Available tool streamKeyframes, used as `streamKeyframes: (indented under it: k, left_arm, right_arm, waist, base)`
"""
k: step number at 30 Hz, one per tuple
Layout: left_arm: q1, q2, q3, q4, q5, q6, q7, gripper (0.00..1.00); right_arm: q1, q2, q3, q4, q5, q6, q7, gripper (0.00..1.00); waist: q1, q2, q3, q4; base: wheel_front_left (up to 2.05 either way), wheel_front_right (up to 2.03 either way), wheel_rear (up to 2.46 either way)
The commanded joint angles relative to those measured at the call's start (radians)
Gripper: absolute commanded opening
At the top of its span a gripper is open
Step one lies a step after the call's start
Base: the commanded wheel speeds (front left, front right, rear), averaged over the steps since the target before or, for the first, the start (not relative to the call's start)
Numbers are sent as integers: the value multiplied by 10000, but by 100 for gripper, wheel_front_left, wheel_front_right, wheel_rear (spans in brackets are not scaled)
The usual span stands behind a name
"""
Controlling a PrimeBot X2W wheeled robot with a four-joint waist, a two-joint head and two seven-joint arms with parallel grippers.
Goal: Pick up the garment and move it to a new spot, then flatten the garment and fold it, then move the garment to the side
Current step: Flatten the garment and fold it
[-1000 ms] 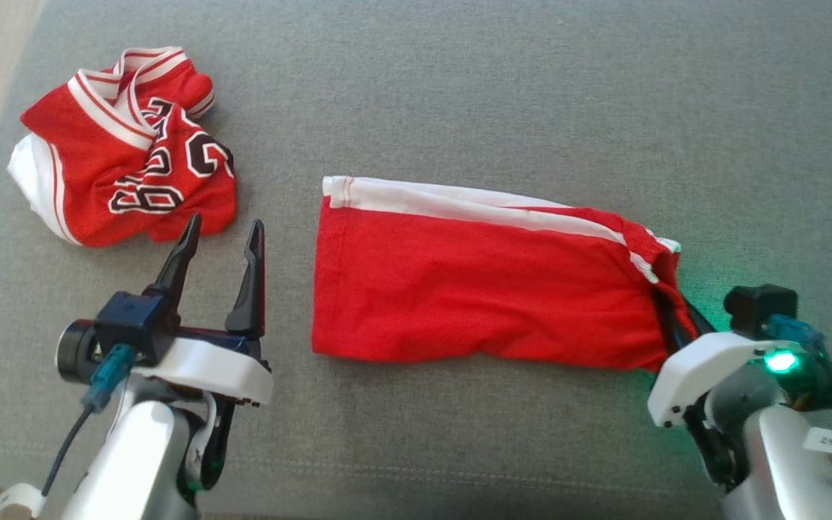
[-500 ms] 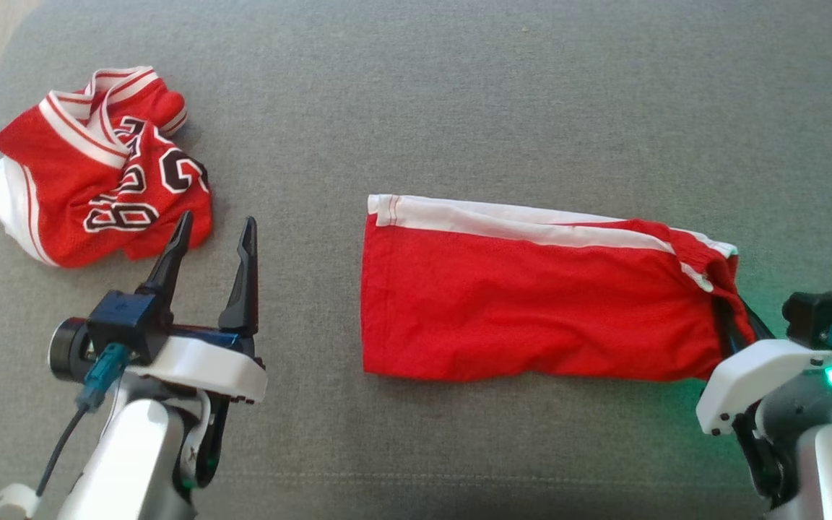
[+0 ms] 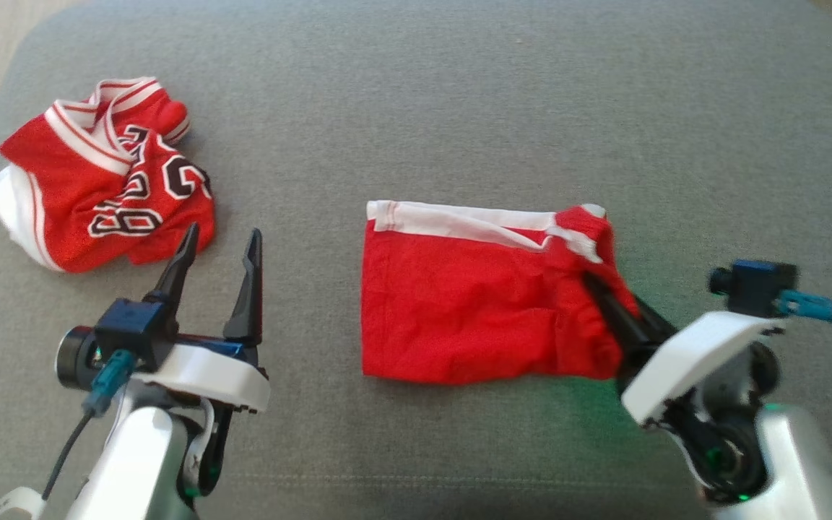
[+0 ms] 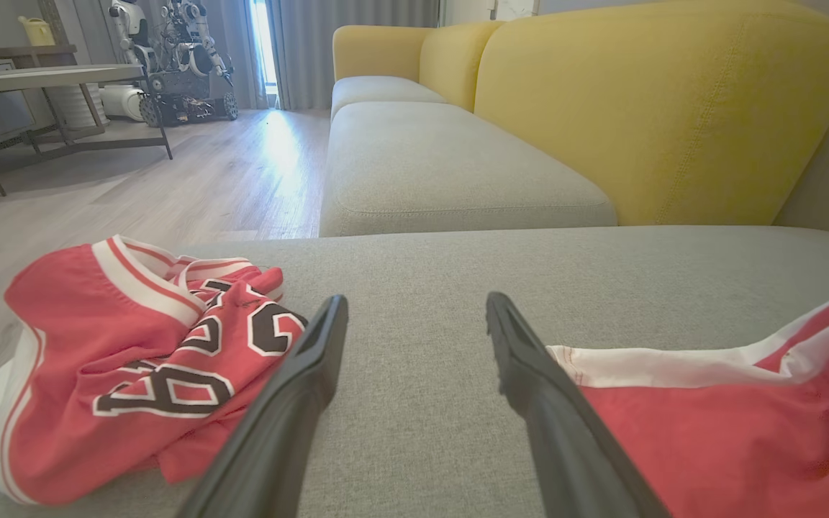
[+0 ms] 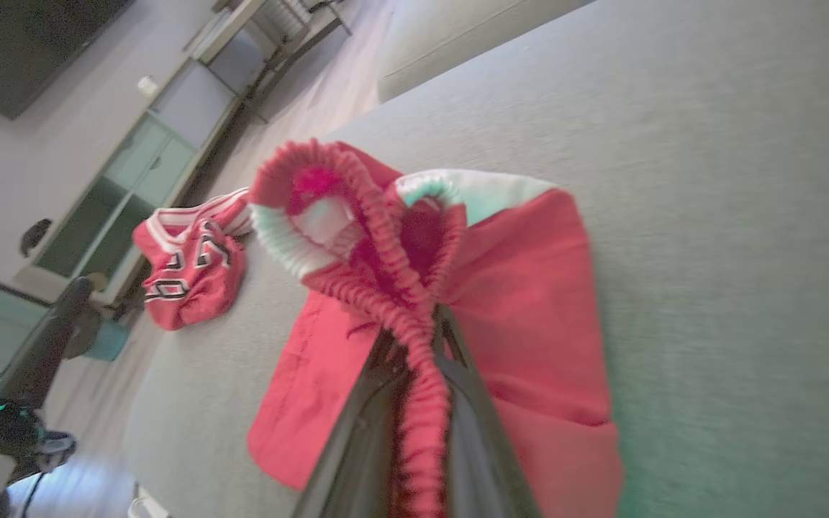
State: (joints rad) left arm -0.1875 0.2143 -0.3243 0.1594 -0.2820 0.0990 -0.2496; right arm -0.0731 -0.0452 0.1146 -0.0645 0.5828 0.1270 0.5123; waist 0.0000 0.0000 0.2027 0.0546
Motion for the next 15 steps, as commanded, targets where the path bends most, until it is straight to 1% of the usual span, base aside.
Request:
streamKeyframes:
  k: [1,2,5,9,11,15]
  left_arm:
    - [-362,115,312,-264,155,-53,-122,100]
    - [-383,104,292,-256,167,-78,-122,100]
    - [-423,47,262,-246,191,-125,-122,100]
    - [-461,-92,249,-188,206,-179,-122,100]
    - [-510,-178,229,-156,226,-222,-122,100]
    - [-624,-317,247,-143,269,-306,-122,100]
  right_arm:
    - [-547,-51,466,-328,231,37,31,0]
    - [-655,-51,660,-212,509,37,-11,0]
    - [-1129,-51,1334,324,696,37,-249,0]
    - [-1842,-51,2321,1392,1186,37,-809,0]
    - [-2215,-51,2646,2047,1072,37,-1119,0]
    - [-2823,-51,3157,3194,1278,37,-1705,0]
  waist:
    - [0,0,11,116]
    - [0,0,15,172]
    - [0,0,69,365]
    - [0,0,167,695]
    - [0,0,215,884]
    - [0,0,374,1159]
  base:
    - [0,0,0]
    - [0,0,0]
    - [0,0,0]
    - [0,0,0]
    - [0,0,0]
    - [0,0,0]
